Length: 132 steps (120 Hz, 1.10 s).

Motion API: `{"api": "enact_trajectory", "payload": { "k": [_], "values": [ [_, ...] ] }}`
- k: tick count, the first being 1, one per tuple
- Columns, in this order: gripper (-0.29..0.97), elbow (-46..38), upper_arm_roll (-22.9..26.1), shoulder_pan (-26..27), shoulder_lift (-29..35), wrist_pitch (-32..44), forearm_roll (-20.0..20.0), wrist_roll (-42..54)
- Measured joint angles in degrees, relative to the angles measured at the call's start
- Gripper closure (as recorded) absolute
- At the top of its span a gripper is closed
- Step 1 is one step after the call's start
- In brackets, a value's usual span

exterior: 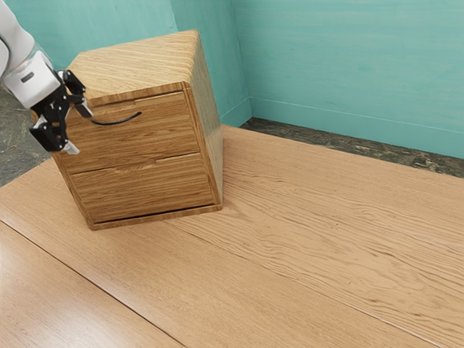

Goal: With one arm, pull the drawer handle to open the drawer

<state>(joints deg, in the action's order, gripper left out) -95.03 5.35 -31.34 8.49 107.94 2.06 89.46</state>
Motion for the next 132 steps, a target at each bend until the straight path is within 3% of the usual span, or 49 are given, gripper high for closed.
{"api": "enact_trajectory", "payload": {
  "k": [84, 132],
  "values": [
    [0.02, -0.1, -0.6, -1.4, 0.7, 0.4, -0.2, 1.0],
    [0.06, -0.5, 0.7, 0.1, -1.7, 4.6, 0.3, 1.0]
  ]
}}
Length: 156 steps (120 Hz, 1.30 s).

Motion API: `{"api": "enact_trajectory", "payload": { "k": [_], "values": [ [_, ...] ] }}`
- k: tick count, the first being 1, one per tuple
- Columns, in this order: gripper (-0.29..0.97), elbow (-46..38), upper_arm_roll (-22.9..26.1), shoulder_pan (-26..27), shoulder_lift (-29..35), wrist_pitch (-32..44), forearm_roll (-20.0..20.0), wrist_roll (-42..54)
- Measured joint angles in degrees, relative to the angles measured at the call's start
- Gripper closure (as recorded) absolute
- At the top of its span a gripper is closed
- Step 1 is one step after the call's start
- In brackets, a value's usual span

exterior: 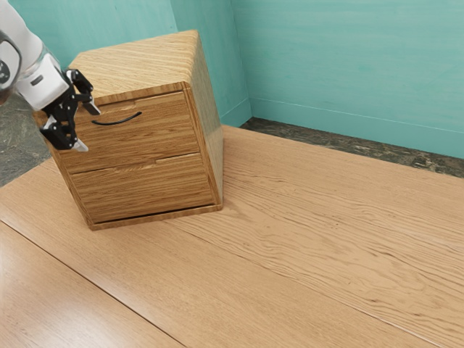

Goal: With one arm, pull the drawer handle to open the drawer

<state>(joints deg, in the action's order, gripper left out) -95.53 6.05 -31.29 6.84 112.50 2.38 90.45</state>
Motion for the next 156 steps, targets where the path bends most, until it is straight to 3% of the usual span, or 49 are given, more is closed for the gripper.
{"api": "enact_trajectory", "payload": {
  "k": [53, 156],
  "values": [
    [0.15, -0.9, 0.1, -0.6, 0.1, 0.8, 0.2, -0.4],
    [0.09, -0.7, 0.2, -0.2, -2.9, 2.5, 1.7, -0.8]
  ]
}}
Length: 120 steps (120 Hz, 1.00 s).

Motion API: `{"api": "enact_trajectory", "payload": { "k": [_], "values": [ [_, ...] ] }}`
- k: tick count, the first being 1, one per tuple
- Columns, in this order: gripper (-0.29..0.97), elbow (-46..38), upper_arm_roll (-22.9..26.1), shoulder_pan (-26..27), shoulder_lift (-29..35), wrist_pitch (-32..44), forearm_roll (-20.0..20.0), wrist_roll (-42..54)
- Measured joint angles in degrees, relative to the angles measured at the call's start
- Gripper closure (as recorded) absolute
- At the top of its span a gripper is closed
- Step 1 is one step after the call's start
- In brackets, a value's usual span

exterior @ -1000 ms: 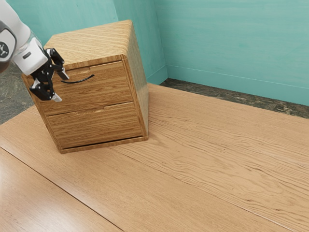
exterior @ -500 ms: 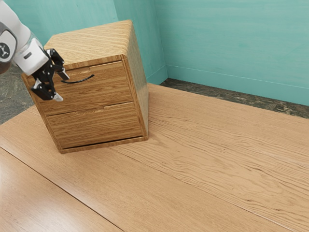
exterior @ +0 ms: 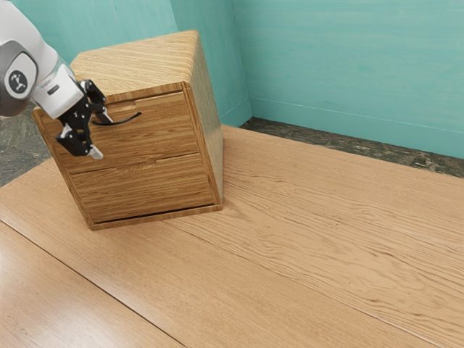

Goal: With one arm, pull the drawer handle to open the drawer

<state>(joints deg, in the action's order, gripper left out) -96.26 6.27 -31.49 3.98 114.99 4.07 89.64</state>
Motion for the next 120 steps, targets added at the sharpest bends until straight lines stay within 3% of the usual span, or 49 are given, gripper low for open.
{"api": "enact_trajectory", "payload": {
  "k": [54, 71, 120],
  "values": [
    [0.15, -0.2, 0.0, 0.7, 0.4, -0.1, 0.0, -0.1],
    [0.1, -1.1, 0.0, 0.9, 0.7, 0.0, 0.0, -0.1],
    [0.13, -3.3, 0.0, 0.8, 2.9, 0.0, 0.0, -0.2]
  ]
}}
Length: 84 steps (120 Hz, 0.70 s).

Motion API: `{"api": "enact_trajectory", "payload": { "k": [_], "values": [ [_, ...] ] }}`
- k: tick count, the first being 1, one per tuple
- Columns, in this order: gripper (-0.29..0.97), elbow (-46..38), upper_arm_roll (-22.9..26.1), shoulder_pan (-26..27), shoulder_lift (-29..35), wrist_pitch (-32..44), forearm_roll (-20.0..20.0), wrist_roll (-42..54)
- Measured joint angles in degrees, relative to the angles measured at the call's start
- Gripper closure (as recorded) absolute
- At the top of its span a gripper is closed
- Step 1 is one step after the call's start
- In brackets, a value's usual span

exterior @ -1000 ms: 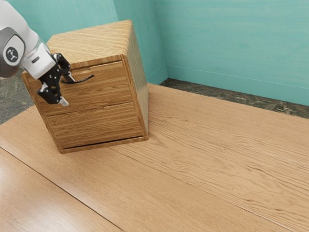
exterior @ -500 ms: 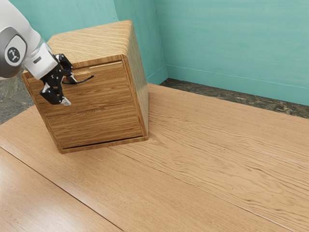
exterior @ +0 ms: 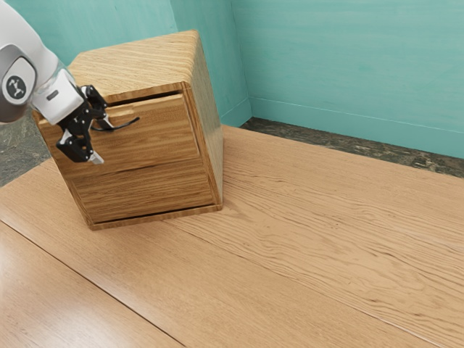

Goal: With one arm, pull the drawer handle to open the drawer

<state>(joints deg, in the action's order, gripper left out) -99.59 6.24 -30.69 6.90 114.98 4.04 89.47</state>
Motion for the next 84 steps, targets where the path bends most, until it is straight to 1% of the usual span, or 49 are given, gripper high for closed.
{"api": "enact_trajectory", "payload": {
  "k": [38, 84],
  "values": [
    [0.12, -1.6, 0.0, 0.1, 1.5, 0.0, 0.0, -0.2],
    [0.13, -2.0, 0.1, 0.8, 2.1, 0.1, 0.5, -0.5]
  ]
}}
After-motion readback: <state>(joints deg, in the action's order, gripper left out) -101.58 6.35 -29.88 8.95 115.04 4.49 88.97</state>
